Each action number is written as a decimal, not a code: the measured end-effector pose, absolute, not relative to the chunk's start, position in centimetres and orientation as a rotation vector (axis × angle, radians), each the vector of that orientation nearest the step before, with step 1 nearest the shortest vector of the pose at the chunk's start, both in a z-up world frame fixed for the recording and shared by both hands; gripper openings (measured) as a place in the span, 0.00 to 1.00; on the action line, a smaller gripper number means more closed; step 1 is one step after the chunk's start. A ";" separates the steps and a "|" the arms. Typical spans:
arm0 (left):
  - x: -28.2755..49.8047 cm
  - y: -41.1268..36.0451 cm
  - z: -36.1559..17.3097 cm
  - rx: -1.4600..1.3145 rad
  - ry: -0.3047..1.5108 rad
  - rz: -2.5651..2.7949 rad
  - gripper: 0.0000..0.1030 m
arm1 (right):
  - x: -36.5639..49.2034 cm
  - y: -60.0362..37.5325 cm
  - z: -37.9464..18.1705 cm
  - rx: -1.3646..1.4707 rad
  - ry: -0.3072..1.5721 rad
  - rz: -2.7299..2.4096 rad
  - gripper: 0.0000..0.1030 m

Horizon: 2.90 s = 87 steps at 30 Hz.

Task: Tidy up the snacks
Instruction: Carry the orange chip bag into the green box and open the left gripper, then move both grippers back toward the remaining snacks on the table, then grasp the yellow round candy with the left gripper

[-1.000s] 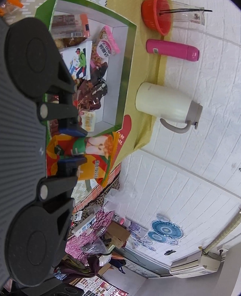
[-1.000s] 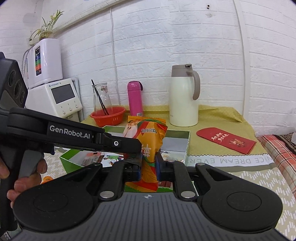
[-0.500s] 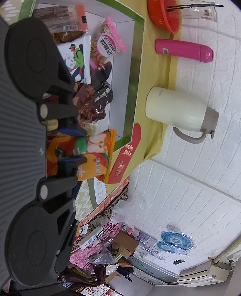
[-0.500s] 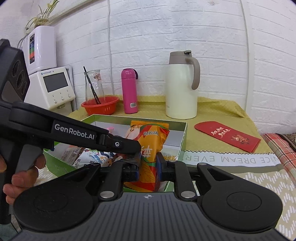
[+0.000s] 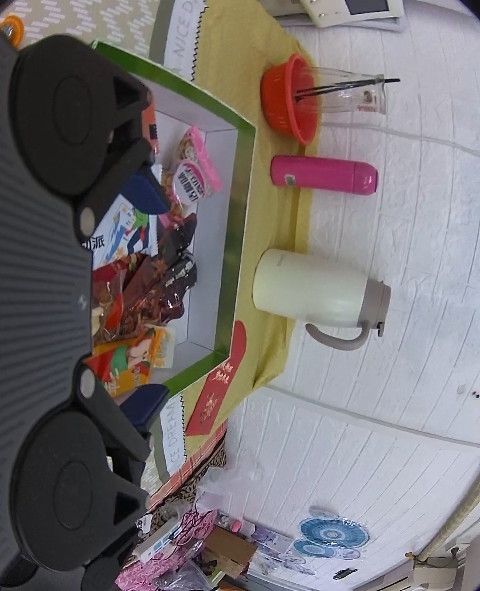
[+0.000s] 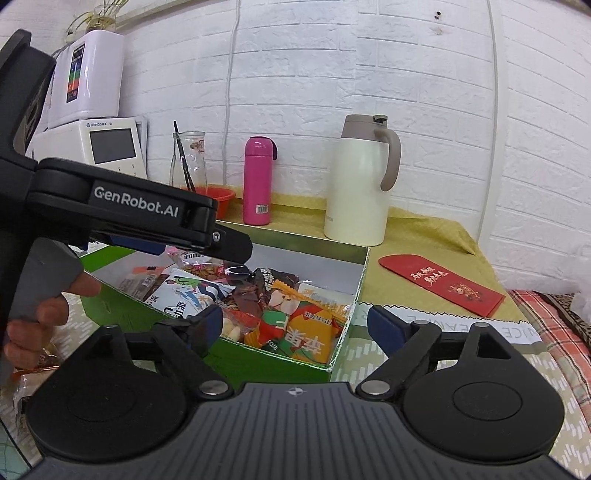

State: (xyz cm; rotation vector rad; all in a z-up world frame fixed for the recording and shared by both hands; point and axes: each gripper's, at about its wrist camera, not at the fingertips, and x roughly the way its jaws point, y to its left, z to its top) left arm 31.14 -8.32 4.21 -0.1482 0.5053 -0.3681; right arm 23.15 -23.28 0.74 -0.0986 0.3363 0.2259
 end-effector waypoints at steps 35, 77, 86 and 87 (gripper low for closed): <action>12.3 7.9 3.4 -0.268 0.551 -0.303 0.94 | 10.8 -12.6 -1.6 -0.048 0.558 0.502 1.00; 16.2 10.1 -1.4 -0.320 0.758 -0.441 0.20 | 14.7 -4.8 -2.8 -0.103 0.581 0.658 0.52; 16.1 7.8 2.2 -0.280 0.671 -0.485 0.20 | 13.9 -7.5 0.1 -0.084 0.478 0.624 0.51; 16.4 7.4 2.7 -0.273 0.662 -0.491 0.20 | 14.1 -7.9 0.5 -0.082 0.465 0.616 0.50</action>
